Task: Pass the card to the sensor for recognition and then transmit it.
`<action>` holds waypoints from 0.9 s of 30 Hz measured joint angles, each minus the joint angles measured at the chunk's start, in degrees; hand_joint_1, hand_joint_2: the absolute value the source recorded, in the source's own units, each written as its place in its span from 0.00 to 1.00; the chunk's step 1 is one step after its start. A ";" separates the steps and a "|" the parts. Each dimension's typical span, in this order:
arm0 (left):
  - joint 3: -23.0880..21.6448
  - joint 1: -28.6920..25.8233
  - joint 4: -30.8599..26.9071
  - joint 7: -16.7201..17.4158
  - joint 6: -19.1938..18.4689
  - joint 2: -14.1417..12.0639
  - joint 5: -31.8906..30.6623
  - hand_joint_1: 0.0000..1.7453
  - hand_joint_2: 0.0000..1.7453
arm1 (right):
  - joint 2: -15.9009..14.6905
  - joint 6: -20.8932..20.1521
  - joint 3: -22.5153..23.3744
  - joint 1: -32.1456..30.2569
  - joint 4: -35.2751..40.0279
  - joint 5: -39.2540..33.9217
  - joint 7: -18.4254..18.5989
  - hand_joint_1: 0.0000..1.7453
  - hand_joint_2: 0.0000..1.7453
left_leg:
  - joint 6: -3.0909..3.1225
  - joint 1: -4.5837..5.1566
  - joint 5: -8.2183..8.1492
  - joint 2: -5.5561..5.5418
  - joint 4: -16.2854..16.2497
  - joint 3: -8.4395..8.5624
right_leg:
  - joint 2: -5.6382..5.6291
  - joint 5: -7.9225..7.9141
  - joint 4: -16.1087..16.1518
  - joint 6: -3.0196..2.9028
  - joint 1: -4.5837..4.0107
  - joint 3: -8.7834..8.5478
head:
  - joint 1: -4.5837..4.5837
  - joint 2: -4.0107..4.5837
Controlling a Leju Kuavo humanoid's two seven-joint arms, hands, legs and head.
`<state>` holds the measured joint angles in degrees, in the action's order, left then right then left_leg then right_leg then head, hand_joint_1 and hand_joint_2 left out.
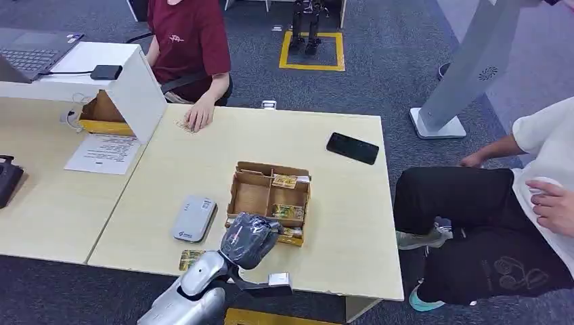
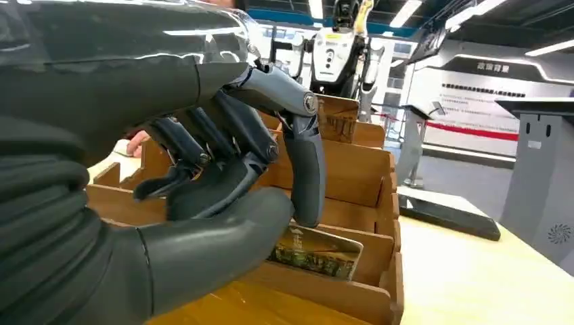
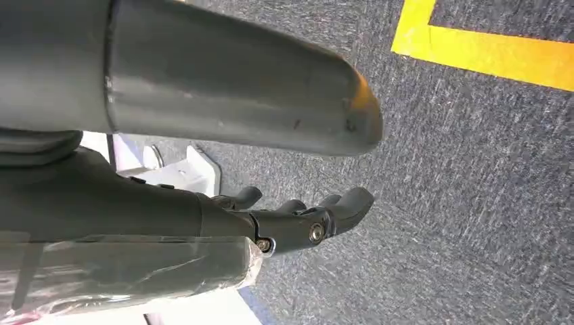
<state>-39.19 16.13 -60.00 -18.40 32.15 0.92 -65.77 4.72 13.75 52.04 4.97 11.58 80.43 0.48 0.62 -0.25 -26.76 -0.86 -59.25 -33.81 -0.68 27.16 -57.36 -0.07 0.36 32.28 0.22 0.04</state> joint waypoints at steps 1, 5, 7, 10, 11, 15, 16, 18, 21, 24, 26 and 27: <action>0.00 0.00 0.00 -0.04 -0.09 -0.02 0.13 0.00 1.00 | 0.00 0.00 0.02 0.00 0.00 0.00 0.00 0.00 0.00 | 0.00 0.00 0.00 0.00 0.00 0.00 | 0.00 0.00 0.00 0.00 0.00 0.00 | 0.00 0.00; 0.02 -0.01 0.02 -0.35 0.13 -0.02 1.01 0.00 1.00 | 0.00 0.00 0.22 0.01 0.00 0.07 0.04 0.00 0.00 | 0.00 0.00 0.00 0.00 0.00 0.00 | 0.00 0.00 0.00 0.00 0.00 0.00 | 0.02 0.00; 0.02 -0.01 0.02 -0.44 0.13 0.00 1.07 0.00 1.00 | 0.00 0.02 0.31 0.02 0.00 0.09 0.04 0.00 0.00 | 0.00 0.00 0.00 0.00 0.00 0.00 | 0.00 0.00 0.00 0.00 0.00 0.00 | 0.00 0.00; 0.04 -0.01 0.02 -0.48 0.13 0.00 1.14 0.00 1.00 | 0.00 0.02 0.48 0.02 0.00 0.09 0.04 0.00 0.00 | 0.00 0.00 0.00 0.00 0.00 0.00 | 0.00 0.00 0.00 0.00 0.00 0.00 | 0.00 0.00; 0.04 -0.01 0.02 -0.48 0.13 0.00 1.14 0.00 1.00 | 0.00 0.02 0.50 0.02 0.00 0.11 0.04 0.00 0.00 | 0.00 0.00 0.00 0.00 0.00 0.00 | 0.00 0.00 0.00 0.00 0.00 0.00 | 0.00 0.00; 0.09 -0.01 0.02 -0.87 0.11 0.00 1.79 0.00 1.00 | 0.00 0.02 0.59 0.02 0.02 0.17 0.04 0.00 0.00 | 0.00 0.00 0.00 0.00 0.00 0.00 | 0.00 0.00 0.00 0.00 0.00 0.00 | 0.00 0.00; 0.11 -0.01 0.02 -1.01 0.09 0.00 2.08 0.00 1.00 | 0.00 0.02 0.63 0.03 0.02 0.20 0.04 0.00 0.00 | 0.00 0.00 0.00 0.00 0.00 0.00 | 0.00 0.00 0.00 0.00 0.00 0.00 | 0.00 0.00; 0.20 -0.01 0.00 -1.38 -0.09 0.00 2.84 0.00 1.00 | 0.00 0.00 0.74 0.03 0.02 0.48 0.04 0.00 0.00 | 0.00 0.00 0.00 0.00 0.00 0.00 | 0.00 0.00 0.00 0.00 0.00 0.00 | 0.00 0.00; 0.50 -0.02 -0.04 -1.68 -0.63 0.00 3.37 0.00 1.00 | 0.00 0.00 0.81 0.03 0.02 0.74 0.04 0.00 0.00 | 0.00 0.00 0.00 0.00 0.00 0.00 | 0.00 0.00 0.00 0.00 0.00 0.00 | 0.00 0.00; 0.87 -0.02 -0.04 -1.86 -0.74 0.00 3.54 0.00 1.00 | 0.00 0.00 0.85 0.03 0.02 0.96 0.04 0.00 0.00 | 0.00 0.00 0.00 0.00 0.00 0.00 | 0.00 0.00 0.00 0.00 0.00 0.00 | 0.00 0.00; 0.96 -0.03 -0.07 -1.86 -0.92 0.00 3.65 0.00 1.00 | 0.00 0.00 0.85 0.03 0.02 0.96 0.04 0.00 0.00 | 0.00 0.00 0.00 0.00 0.00 0.00 | 0.00 0.00 0.00 0.00 0.00 0.00 | 0.00 0.00; 0.96 -0.03 -0.07 -1.86 -0.92 0.00 3.71 0.00 1.00 | 0.00 0.00 0.87 0.03 0.02 0.96 0.04 0.00 0.00 | 0.00 0.00 0.00 0.00 0.00 0.00 | 0.00 0.00 0.00 0.00 0.00 0.00 | 0.00 0.00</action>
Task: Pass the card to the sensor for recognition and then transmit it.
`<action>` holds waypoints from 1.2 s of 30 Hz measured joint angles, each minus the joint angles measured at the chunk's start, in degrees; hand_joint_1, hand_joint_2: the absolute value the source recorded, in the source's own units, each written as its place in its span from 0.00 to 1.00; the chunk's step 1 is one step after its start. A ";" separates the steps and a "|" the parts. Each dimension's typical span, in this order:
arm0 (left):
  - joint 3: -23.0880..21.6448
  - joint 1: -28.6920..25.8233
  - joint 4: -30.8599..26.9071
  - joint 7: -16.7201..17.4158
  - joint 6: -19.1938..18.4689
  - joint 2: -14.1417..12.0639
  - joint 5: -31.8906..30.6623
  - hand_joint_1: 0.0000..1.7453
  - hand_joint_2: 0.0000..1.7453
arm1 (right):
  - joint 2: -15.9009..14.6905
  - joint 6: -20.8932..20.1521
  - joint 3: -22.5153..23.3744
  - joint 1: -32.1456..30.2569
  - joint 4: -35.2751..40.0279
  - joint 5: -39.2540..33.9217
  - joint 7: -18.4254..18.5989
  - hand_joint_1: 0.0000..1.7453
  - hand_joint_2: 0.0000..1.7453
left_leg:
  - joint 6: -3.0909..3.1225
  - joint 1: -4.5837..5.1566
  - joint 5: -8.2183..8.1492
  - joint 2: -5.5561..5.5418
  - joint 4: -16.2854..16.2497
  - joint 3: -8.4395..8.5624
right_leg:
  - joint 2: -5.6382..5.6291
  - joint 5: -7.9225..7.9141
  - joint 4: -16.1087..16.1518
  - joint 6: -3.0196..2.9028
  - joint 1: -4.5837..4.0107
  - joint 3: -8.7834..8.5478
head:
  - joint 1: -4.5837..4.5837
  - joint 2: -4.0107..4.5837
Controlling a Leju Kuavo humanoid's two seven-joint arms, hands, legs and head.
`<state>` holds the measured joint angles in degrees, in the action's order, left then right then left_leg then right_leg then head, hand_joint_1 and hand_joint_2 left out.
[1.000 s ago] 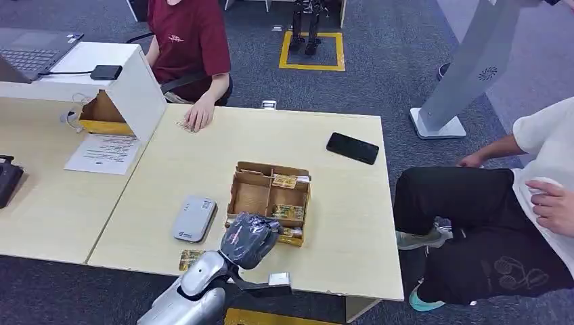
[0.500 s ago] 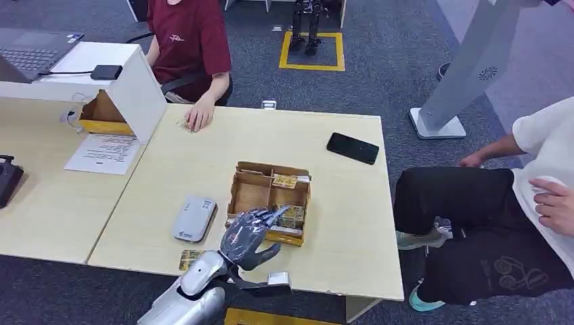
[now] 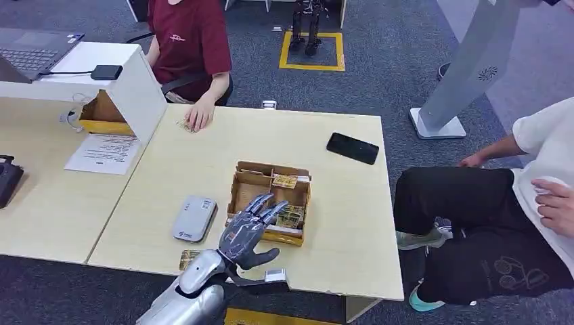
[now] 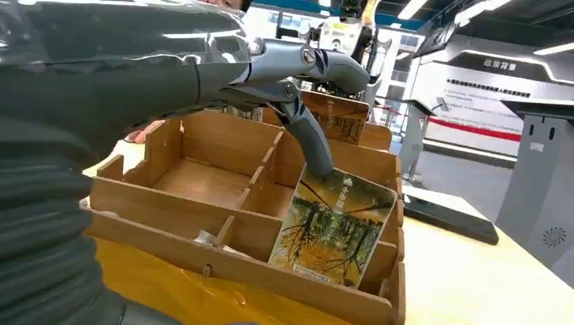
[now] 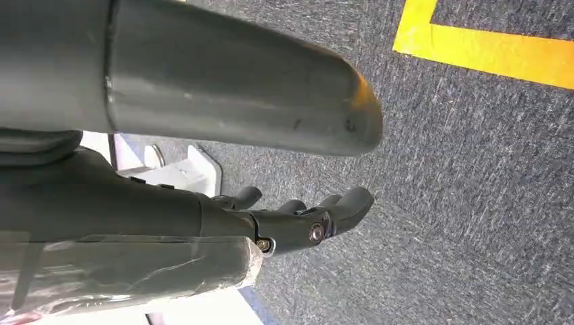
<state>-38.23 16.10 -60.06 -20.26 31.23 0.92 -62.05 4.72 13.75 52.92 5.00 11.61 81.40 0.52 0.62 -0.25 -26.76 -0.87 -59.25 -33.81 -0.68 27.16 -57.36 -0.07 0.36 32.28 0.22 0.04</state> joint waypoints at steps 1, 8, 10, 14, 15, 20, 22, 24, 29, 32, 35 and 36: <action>0.02 0.00 0.00 0.00 0.00 0.00 0.00 0.00 1.00 | 0.00 0.00 0.00 0.00 0.00 0.02 0.00 0.00 0.00 | 0.00 0.00 0.00 0.00 0.00 0.00 | 0.00 0.00 0.00 0.00 0.00 0.00 | 0.00 0.00; 0.07 0.00 0.00 0.00 0.00 0.00 0.00 0.00 1.00 | 0.00 0.00 0.00 0.00 0.00 0.00 0.00 0.00 0.00 | 0.00 0.00 0.00 0.00 0.00 0.00 | 0.00 0.00 0.00 0.00 0.00 0.00 | 0.00 0.00; 0.09 0.00 0.00 0.00 -0.02 0.00 0.02 0.00 1.00 | 0.00 0.00 0.00 0.01 0.00 0.00 0.00 0.00 0.00 | 0.00 0.00 0.00 0.00 0.00 0.00 | 0.00 0.00 0.00 0.00 0.00 0.00 | 0.00 0.00; 0.09 0.00 0.00 0.00 -0.02 0.00 0.02 0.00 1.00 | 0.00 0.00 0.02 0.01 0.00 0.02 0.00 0.00 0.00 | 0.00 0.00 0.00 0.00 0.00 0.00 | 0.00 0.00 0.00 0.00 0.00 0.00 | 0.00 0.00; 0.11 0.00 0.00 0.00 -0.02 0.00 0.00 0.00 1.00 | 0.00 0.00 0.02 0.01 0.00 0.02 0.00 0.00 0.00 | 0.00 0.00 0.00 0.00 0.00 0.00 | 0.00 0.00 0.00 0.00 0.00 0.00 | 0.00 0.00; 0.55 0.00 -0.30 0.00 0.37 -0.07 0.55 0.00 1.00 | 0.00 -0.02 0.02 0.00 0.00 0.04 0.26 0.00 0.00 | 0.00 0.00 0.00 0.00 0.00 0.00 | 0.00 0.00 0.00 0.00 0.00 0.00 | 0.00 0.00; 0.96 0.00 -0.96 -0.17 0.44 -0.18 0.72 0.00 1.00 | 0.00 -0.02 0.02 0.00 0.00 0.07 0.33 0.00 0.00 | 0.00 0.00 0.00 0.00 0.00 0.00 | 0.00 0.00 0.00 0.00 0.00 0.00 | 0.02 0.00; 1.24 -0.03 -1.94 -0.26 0.44 -0.35 0.66 0.00 1.00 | 0.00 -0.02 0.02 0.00 0.00 0.13 0.31 0.00 0.00 | 0.00 0.00 0.00 0.00 0.00 0.00 | 0.00 0.00 0.00 0.00 0.00 0.00 | 0.02 0.00; 1.73 -0.20 -4.83 -0.15 0.52 -0.53 0.35 0.00 1.00 | 0.00 -0.02 0.09 0.00 0.00 0.22 0.26 0.00 0.00 | 0.00 0.00 0.00 0.00 0.00 -0.02 | 0.00 0.00 0.00 0.00 0.00 0.00 | 0.00 0.00; 1.97 -0.30 -6.52 -0.13 0.52 -0.96 0.35 0.00 1.00 | 0.00 -0.02 0.13 0.00 0.00 0.22 0.31 0.00 0.00 | 0.00 0.00 0.00 0.00 0.00 -0.02 | 0.00 0.00 0.00 0.00 0.00 0.00 | 0.00 0.00; 2.58 -0.56 -8.08 -0.07 0.72 -1.53 0.57 0.00 1.00 | 0.00 -0.02 0.24 0.00 0.00 0.22 0.31 0.00 0.00 | 0.00 0.00 0.00 0.00 0.00 -0.02 | 0.00 0.00 0.00 0.00 0.00 0.01 | 0.00 0.00; 2.86 -0.66 -8.53 -0.07 0.79 -1.68 0.61 0.00 1.00 | 0.00 -0.02 0.26 0.00 0.00 0.22 0.33 0.00 0.00 | 0.00 0.00 0.00 0.00 0.00 -0.02 | 0.00 0.00 0.00 0.00 0.00 0.01 | 0.00 0.00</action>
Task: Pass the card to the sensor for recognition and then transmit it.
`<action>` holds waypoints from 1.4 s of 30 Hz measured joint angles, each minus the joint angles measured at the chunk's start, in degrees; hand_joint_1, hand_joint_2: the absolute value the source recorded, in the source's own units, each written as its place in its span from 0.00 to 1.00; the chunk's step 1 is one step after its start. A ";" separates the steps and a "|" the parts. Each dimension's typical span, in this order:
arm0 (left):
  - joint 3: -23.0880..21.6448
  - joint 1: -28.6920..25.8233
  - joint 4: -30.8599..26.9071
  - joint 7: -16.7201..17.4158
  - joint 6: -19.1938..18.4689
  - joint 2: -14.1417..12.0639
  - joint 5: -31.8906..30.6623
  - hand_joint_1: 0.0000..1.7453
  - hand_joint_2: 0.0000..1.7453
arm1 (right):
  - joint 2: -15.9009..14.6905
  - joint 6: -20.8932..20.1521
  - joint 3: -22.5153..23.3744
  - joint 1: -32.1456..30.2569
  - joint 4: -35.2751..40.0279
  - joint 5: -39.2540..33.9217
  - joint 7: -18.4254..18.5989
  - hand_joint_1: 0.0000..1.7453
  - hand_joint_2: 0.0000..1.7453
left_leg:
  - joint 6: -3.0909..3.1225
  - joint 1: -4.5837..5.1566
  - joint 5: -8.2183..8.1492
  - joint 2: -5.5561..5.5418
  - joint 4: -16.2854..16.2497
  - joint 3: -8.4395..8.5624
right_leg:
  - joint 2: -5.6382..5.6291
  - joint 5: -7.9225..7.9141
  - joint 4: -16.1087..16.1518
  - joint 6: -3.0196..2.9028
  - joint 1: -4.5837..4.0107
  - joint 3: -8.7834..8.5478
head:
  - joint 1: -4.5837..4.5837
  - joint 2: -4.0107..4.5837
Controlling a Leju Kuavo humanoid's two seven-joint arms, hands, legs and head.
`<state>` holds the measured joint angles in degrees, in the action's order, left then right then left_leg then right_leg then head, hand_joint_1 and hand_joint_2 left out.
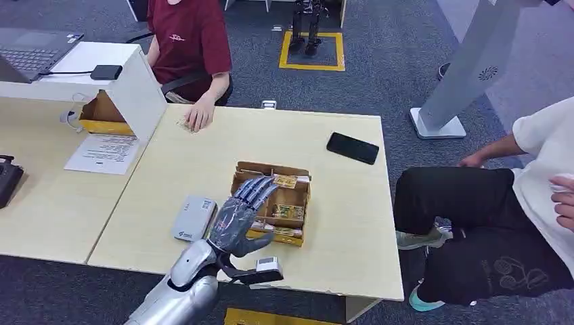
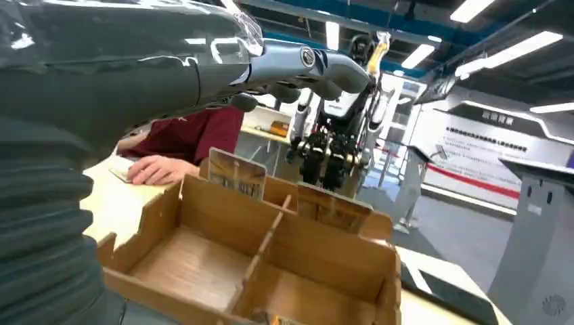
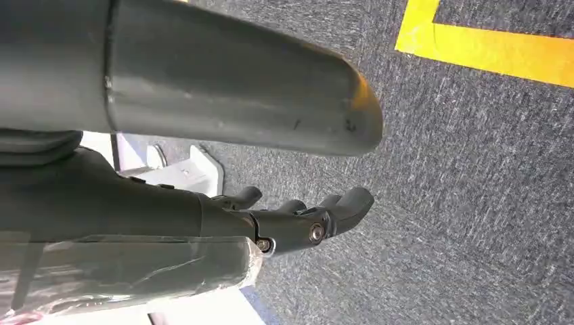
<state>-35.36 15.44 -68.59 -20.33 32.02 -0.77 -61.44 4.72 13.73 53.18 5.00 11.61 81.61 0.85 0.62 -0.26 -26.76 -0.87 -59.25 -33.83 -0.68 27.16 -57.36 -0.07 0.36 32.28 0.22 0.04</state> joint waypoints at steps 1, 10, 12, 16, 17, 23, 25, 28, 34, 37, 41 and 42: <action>0.15 -0.03 -0.37 0.00 0.02 -0.15 0.04 0.00 1.00 | 0.00 0.00 0.02 0.00 0.00 0.00 0.00 0.00 0.00 | 0.00 0.00 0.00 0.00 0.00 0.00 | 0.00 0.00 0.00 0.00 0.00 0.00 | 0.02 0.00; 0.33 -0.31 -1.13 -0.15 -0.44 -0.72 -0.02 0.00 1.00 | 0.00 0.04 0.17 0.01 0.00 0.00 -0.02 0.00 0.00 | 0.00 0.00 0.00 0.00 0.00 0.00 | 0.01 0.00 0.00 0.00 0.00 0.00 | 0.00 0.00; 0.33 -0.34 -1.13 -0.28 -0.66 -0.74 -0.13 0.00 1.00 | 0.00 0.09 0.20 0.01 0.00 0.00 -0.02 0.00 0.00 | 0.00 0.00 0.00 0.00 0.00 -0.01 | 0.01 0.00 0.00 0.00 0.00 0.00 | 0.00 0.00; 0.33 -0.46 -1.13 -0.81 -0.87 -1.11 -0.24 0.00 1.00 | 0.00 0.15 0.22 0.01 0.00 0.00 -0.09 0.00 0.00 | 0.00 0.00 0.00 0.00 0.00 -0.01 | 0.01 0.00 0.00 0.00 0.00 0.00 | 0.00 0.00; 0.33 -0.49 -1.13 -0.87 -0.79 -1.27 -0.09 0.00 1.00 | 0.00 0.15 0.22 0.01 0.00 0.00 -0.09 0.00 0.00 | 0.00 0.00 0.00 0.00 0.00 -0.01 | 0.01 0.00 0.00 0.00 0.00 0.00 | 0.00 0.00; 0.33 -0.54 -1.18 -1.66 -1.05 -2.14 1.81 0.00 1.00 | 0.00 0.20 0.33 0.01 0.02 0.00 -0.26 0.00 0.00 | 0.00 0.00 0.00 0.00 0.00 -0.01 | 0.01 0.00 0.00 0.00 0.00 0.01 | 0.00 0.00; 0.33 -0.60 -1.18 -1.90 -1.29 -2.32 1.90 0.00 1.00 | 0.00 0.26 0.35 0.02 0.02 0.00 -0.28 0.00 0.00 | 0.00 0.00 0.00 -0.01 0.00 -0.01 | 0.01 0.00 0.00 0.00 0.00 0.00 | 0.02 0.00; 0.33 -0.64 -1.18 -2.06 -1.55 -2.53 2.10 0.00 1.00 | 0.00 0.28 0.39 0.01 0.02 0.00 -0.33 0.00 0.00 | 0.00 0.00 0.00 0.00 0.00 -0.01 | 0.01 0.00 0.00 0.00 0.00 0.01 | 0.00 0.00; 0.33 -1.53 -1.18 -2.51 -2.05 -2.58 0.68 0.00 1.00 | 0.00 0.26 0.68 0.02 0.02 0.00 -0.33 0.00 0.00 | 0.00 0.00 0.00 0.00 0.00 -0.02 | 0.01 0.01 0.00 0.01 0.00 0.01 | 0.00 0.00; 0.33 -1.64 -1.18 -2.38 -1.92 -2.58 0.09 0.00 1.00 | 0.00 0.26 0.92 0.03 0.02 0.00 -0.31 0.00 0.00 | 0.00 0.00 0.00 -0.01 0.00 -0.02 | 0.01 0.02 0.00 0.01 0.00 0.02 | 0.00 0.00; 0.20 -1.63 -0.81 -1.25 -1.40 -2.51 -2.80 0.00 1.00 | 0.00 0.26 1.09 0.04 0.02 0.18 -0.24 0.00 0.00 | 0.00 0.00 0.00 0.00 0.00 -0.01 | 0.00 0.02 0.00 0.01 0.00 0.03 | 0.00 0.00; 0.09 -1.63 -0.57 -1.25 -1.42 -2.47 -2.82 0.00 1.00 | 0.00 0.28 1.11 0.05 0.02 0.17 -0.24 0.00 0.00 | 0.00 0.00 0.00 0.00 0.00 -0.01 | 0.00 0.02 0.00 0.01 0.00 0.03 | 0.00 0.00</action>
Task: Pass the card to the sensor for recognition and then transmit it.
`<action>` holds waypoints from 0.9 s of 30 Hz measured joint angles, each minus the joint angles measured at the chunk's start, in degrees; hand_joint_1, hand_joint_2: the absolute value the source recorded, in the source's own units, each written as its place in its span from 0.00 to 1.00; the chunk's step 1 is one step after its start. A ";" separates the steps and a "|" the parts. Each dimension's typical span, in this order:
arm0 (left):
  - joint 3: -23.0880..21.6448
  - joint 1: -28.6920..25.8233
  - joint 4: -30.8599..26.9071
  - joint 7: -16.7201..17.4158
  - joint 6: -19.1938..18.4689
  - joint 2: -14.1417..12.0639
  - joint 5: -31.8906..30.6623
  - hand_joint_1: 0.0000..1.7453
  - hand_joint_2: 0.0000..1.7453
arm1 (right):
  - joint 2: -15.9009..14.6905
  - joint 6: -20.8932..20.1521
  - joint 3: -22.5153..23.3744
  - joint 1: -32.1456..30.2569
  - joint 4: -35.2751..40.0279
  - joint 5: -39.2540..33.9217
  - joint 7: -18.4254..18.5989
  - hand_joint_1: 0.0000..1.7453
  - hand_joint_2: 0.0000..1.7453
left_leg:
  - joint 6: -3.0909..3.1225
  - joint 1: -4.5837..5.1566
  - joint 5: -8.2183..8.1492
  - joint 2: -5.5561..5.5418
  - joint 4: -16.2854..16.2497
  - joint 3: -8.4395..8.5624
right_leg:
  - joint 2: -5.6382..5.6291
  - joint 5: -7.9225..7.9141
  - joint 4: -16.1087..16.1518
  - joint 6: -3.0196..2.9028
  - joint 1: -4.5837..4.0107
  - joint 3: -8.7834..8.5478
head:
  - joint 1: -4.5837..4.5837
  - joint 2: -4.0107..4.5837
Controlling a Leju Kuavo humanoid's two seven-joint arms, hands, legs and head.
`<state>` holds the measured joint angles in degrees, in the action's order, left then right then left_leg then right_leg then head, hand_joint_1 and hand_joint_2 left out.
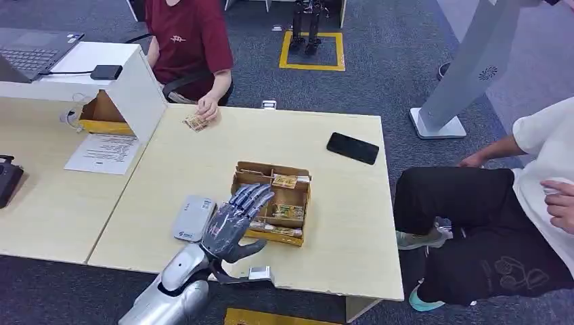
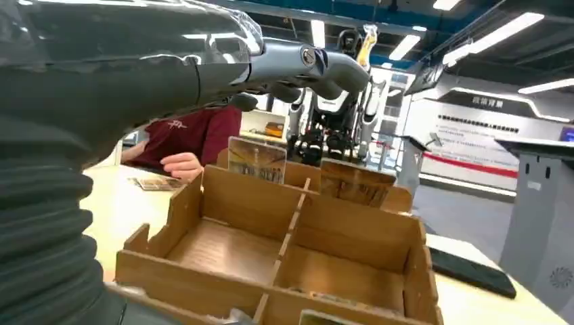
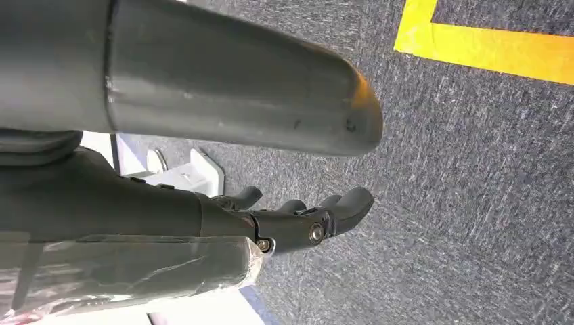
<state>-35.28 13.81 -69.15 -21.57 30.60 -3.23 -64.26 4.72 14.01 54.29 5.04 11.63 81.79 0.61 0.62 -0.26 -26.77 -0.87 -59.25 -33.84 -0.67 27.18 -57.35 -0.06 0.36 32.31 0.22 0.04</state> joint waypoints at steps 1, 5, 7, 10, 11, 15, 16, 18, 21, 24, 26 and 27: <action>-0.15 0.00 0.17 0.00 0.00 0.04 0.02 0.00 1.00 | 0.00 0.00 0.04 0.00 0.00 0.00 0.00 0.00 0.00 | 0.00 0.00 0.00 0.00 0.00 0.00 | 0.00 0.00 0.00 0.00 0.00 0.00 | 0.00 0.00; -0.35 0.00 0.61 0.00 0.00 0.11 0.09 0.00 1.00 | 0.00 0.07 0.09 0.00 0.00 0.00 0.00 0.00 0.00 | 0.00 0.00 0.00 0.00 0.00 0.00 | 0.00 0.00 0.00 0.00 0.00 0.00 | 0.00 0.00; -0.39 0.00 0.70 0.00 0.00 0.13 0.11 0.00 1.00 | 0.00 0.07 0.11 0.01 0.00 0.02 0.00 0.00 0.00 | 0.00 0.00 0.00 0.00 0.00 0.00 | 0.00 0.00 0.00 0.00 0.00 0.00 | 0.00 0.00; -0.68 0.00 0.96 0.00 -0.09 0.17 0.09 0.00 1.00 | 0.00 0.05 0.13 0.02 0.00 0.00 0.00 0.00 0.00 | 0.00 0.00 0.00 0.00 0.00 -0.01 | 0.00 0.00 0.00 0.00 0.00 0.00 | 0.00 0.00; -0.89 -0.01 1.09 0.00 -0.11 0.24 0.07 0.00 1.00 | 0.00 0.04 0.13 0.02 0.00 0.00 0.00 0.00 0.00 | 0.00 0.00 0.00 0.00 0.00 -0.01 | 0.00 0.00 0.00 0.00 0.00 0.00 | 0.00 0.00; -1.95 -0.06 1.97 1.18 0.70 0.94 -2.25 0.00 1.00 | 0.00 0.00 0.13 0.06 0.00 0.18 0.00 0.00 0.00 | 0.00 0.01 0.00 0.00 0.00 -0.02 | 0.00 0.00 0.00 0.00 0.01 0.00 | 0.00 0.00; -2.30 -0.06 2.47 1.75 1.12 1.16 -2.98 0.00 1.00 | 0.00 -0.02 0.13 0.06 0.00 0.33 -0.02 0.00 0.00 | 0.00 0.01 0.00 0.00 0.00 -0.01 | 0.00 0.00 0.00 0.00 0.01 0.01 | 0.00 0.00; -2.69 -0.06 3.32 2.36 1.42 1.60 -3.80 0.00 1.00 | 0.00 -0.02 0.13 0.07 0.00 0.46 -0.04 0.00 0.00 | 0.00 0.01 0.00 0.00 0.00 -0.02 | 0.00 0.00 0.00 0.00 0.01 0.01 | 0.00 0.00; -3.06 0.04 4.83 2.78 2.05 2.36 -4.31 0.00 1.00 | 0.00 0.00 0.13 0.12 0.00 0.61 -0.02 0.00 0.00 | 0.00 0.01 0.00 0.00 0.00 -0.01 | 0.00 0.00 0.00 0.00 0.01 0.01 | 0.02 0.00; -3.32 0.17 6.09 3.21 2.36 2.95 -4.83 0.00 1.00 | 0.00 0.00 0.13 0.18 0.00 0.61 -0.02 0.00 0.00 | 0.00 0.01 0.00 0.01 0.00 -0.01 | -0.01 0.00 0.00 0.00 0.00 0.02 | 0.00 0.00; -3.52 0.36 6.62 3.39 2.47 3.24 -5.01 0.00 1.00 | 0.02 -0.02 0.13 0.20 0.00 0.61 -0.02 0.00 0.00 | 0.00 0.01 0.00 0.00 0.00 -0.01 | 0.00 0.00 0.00 0.00 0.00 0.02 | 0.00 0.00; -3.58 0.37 6.82 3.39 2.47 3.39 -5.01 0.00 1.00 | 0.02 -0.02 0.13 0.22 0.00 0.63 -0.02 0.00 0.00 | 0.00 0.00 0.00 0.00 0.00 -0.01 | 0.00 0.00 0.00 0.00 0.00 0.02 | 0.00 0.00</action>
<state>-38.86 14.18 -62.34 -18.19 33.07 0.15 -69.26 4.74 13.99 54.42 5.26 11.63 82.42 0.59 0.63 -0.25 -26.77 -0.87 -59.25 -33.85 -0.68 27.18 -57.35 -0.05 0.36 32.33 0.22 0.04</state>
